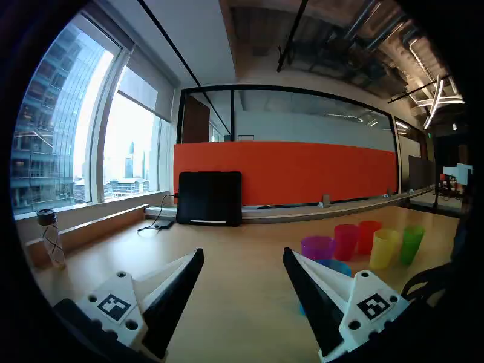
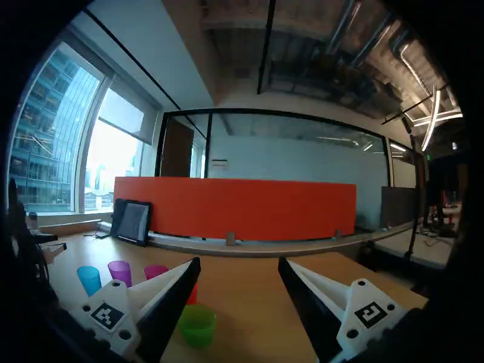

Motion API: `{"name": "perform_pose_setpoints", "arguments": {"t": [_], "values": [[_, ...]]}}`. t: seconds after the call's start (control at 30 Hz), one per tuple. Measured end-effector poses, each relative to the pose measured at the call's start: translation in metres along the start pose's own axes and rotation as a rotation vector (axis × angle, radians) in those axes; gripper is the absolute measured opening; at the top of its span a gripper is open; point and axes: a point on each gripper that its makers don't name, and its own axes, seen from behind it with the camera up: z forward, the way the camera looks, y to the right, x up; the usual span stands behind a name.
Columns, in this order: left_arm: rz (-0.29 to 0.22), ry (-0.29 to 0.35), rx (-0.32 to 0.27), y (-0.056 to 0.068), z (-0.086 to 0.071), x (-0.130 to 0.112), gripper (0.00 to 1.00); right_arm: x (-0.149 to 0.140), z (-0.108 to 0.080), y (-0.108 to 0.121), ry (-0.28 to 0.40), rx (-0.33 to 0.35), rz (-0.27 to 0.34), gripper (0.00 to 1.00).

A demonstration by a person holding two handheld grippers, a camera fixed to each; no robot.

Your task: Pour water

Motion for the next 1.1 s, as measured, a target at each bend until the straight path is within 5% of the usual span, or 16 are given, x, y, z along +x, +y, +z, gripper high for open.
{"name": "perform_pose_setpoints", "arguments": {"t": [0.87,1.1], "values": [[0.002,-0.002,-0.001,0.000,0.001,-0.001,0.97,-0.039,0.017,0.000,-0.001,0.032,0.016,1.00],[0.002,-0.002,-0.001,0.000,0.001,-0.001,0.97,-0.051,0.023,0.007,0.007,-0.008,0.005,0.99]]}}
